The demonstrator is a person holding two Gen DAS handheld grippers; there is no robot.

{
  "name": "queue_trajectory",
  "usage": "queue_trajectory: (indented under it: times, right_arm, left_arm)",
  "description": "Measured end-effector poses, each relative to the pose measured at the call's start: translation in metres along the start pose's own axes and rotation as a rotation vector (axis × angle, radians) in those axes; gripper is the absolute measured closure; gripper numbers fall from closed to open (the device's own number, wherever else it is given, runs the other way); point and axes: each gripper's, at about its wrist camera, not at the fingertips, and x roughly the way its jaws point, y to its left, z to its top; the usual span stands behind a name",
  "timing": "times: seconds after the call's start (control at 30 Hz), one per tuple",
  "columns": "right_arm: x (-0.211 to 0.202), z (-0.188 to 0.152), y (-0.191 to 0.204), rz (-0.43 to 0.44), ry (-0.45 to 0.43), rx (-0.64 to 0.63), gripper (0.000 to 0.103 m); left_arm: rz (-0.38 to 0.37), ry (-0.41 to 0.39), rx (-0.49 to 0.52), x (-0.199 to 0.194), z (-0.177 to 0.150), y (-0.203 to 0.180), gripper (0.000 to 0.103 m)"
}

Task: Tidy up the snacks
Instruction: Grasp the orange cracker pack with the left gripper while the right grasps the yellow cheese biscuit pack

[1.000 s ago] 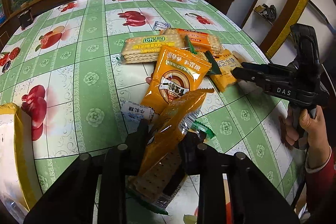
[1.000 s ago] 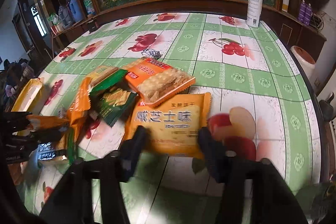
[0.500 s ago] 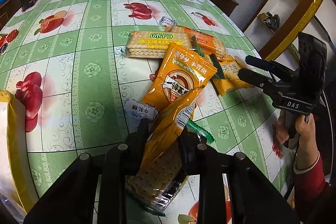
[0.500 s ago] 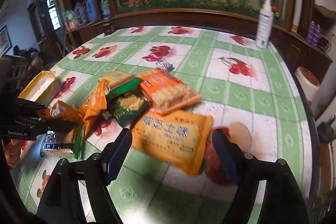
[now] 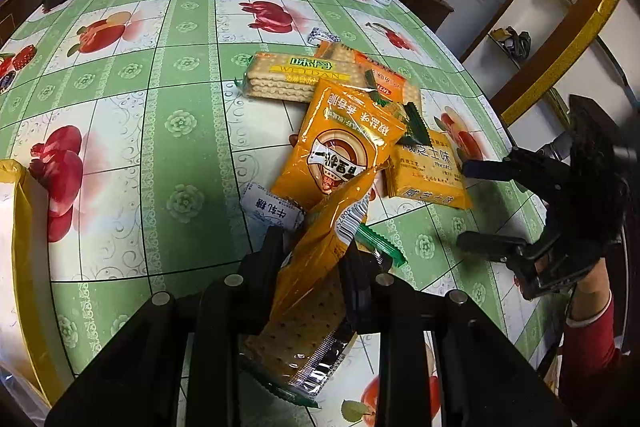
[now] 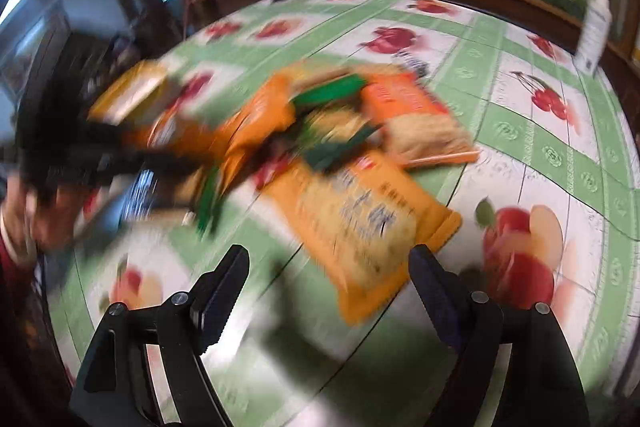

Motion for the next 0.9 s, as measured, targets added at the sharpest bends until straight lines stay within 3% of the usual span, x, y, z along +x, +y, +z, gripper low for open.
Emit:
queue_trajectory:
  times: [0.17,0.37,0.4,0.5,0.67,0.9]
  right_arm:
    - [-0.009,0.012,0.010,-0.110,-0.075,-0.080,0.015]
    - [0.042,0.038,-0.009,-0.067,0.059,-0.102,0.013]
    - [0.042,0.037,-0.008,-0.072,0.048,-0.104,0.019]
    - [0.033,0.027,-0.004,-0.079,0.030,-0.065,0.031]
    - [0.016,0.005,0.003,-0.095,-0.015,0.042,0.032]
    - [-0.019,-0.024,0.005,0.070,-0.173,0.282,0.032]
  left_arm:
    - [-0.005,0.010,-0.022,-0.002,-0.001,0.003,0.078]
    - [-0.002,0.012,-0.064,-0.004,-0.003,0.009,0.079]
    - [-0.004,0.008,-0.067,-0.005,-0.003,0.011,0.079]
    - [-0.026,-0.003,-0.078,-0.006,-0.005,0.012,0.087]
    - [0.032,-0.032,-0.048,-0.011,-0.009,0.002,0.094]
    - [0.053,-0.088,-0.114,-0.026,-0.022,0.014,0.097]
